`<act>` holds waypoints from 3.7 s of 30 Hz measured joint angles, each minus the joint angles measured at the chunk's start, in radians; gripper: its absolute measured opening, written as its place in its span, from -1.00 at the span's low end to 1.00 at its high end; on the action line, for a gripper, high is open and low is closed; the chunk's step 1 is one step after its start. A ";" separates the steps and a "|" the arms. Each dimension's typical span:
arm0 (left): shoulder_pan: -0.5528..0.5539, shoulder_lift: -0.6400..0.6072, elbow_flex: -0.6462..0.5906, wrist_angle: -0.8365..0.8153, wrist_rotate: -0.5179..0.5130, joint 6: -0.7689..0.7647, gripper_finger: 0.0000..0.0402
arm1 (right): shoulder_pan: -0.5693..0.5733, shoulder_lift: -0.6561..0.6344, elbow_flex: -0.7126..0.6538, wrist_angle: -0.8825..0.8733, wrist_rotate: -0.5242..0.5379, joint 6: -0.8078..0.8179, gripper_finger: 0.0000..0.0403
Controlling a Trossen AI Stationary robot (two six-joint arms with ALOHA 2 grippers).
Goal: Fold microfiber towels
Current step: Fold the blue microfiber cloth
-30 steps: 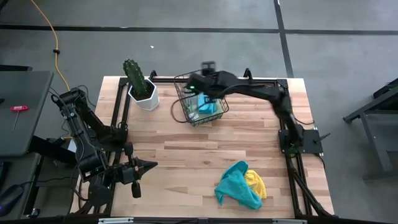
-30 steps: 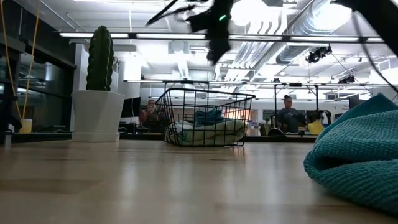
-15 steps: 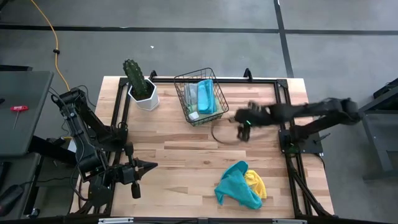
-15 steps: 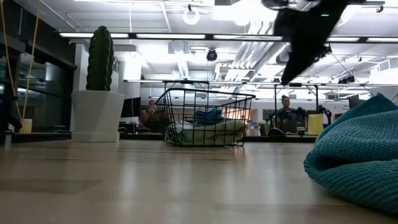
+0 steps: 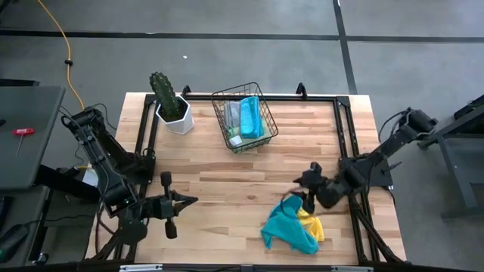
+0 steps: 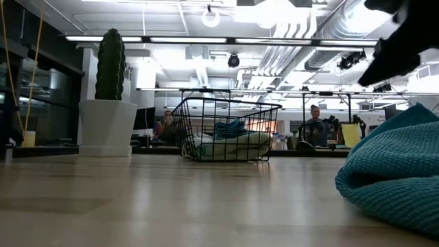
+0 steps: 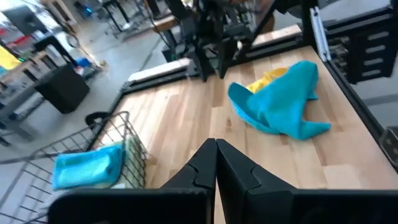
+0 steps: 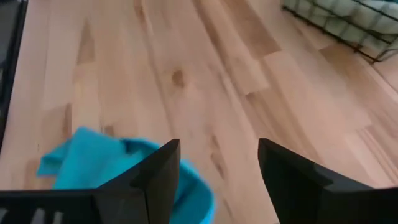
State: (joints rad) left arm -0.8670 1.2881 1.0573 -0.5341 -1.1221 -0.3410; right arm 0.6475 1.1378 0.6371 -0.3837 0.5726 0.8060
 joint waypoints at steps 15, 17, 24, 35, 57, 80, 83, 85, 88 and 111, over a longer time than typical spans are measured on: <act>0.020 0.000 0.000 -0.001 0.038 -0.024 -1.00 | 0.075 0.453 0.307 -0.399 -0.019 0.080 0.02; 0.021 0.000 0.000 -0.001 0.038 -0.024 -1.00 | 0.075 0.498 0.352 -0.462 -0.045 0.095 0.02; 0.020 0.000 0.000 -0.001 0.039 -0.024 -1.00 | 0.087 0.602 0.477 -0.612 -0.121 0.138 0.01; 0.020 0.000 0.000 -0.001 0.040 -0.023 -1.00 | 0.107 0.608 0.537 -0.715 -0.083 0.155 -0.90; 0.024 0.000 -0.033 -0.038 0.209 -0.128 -1.00 | -0.194 0.559 0.675 0.339 0.074 -1.088 -1.00; 0.221 0.269 -0.078 0.073 0.421 -0.181 -0.39 | -0.139 0.554 0.652 0.131 -0.110 -0.915 -1.00; 0.222 0.378 -0.079 0.085 0.539 -0.156 -0.19 | -0.153 0.553 0.652 0.122 -0.110 -0.910 -1.00; 0.220 0.424 -0.079 0.094 0.565 -0.172 -0.09 | -0.160 0.553 0.652 0.115 -0.110 -0.904 -1.00; 0.219 0.461 -0.079 0.090 0.568 -0.201 0.00 | -0.167 0.553 0.652 0.114 -0.110 -0.895 -1.00; 0.361 0.548 -0.072 0.068 0.848 -0.155 -0.65 | -0.170 0.553 0.652 0.107 -0.113 -0.888 -1.00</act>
State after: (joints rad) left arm -0.5059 1.8364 0.9855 -0.4663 -0.2737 -0.4965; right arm 0.4774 1.6913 1.2888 -0.2771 0.4595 -0.0822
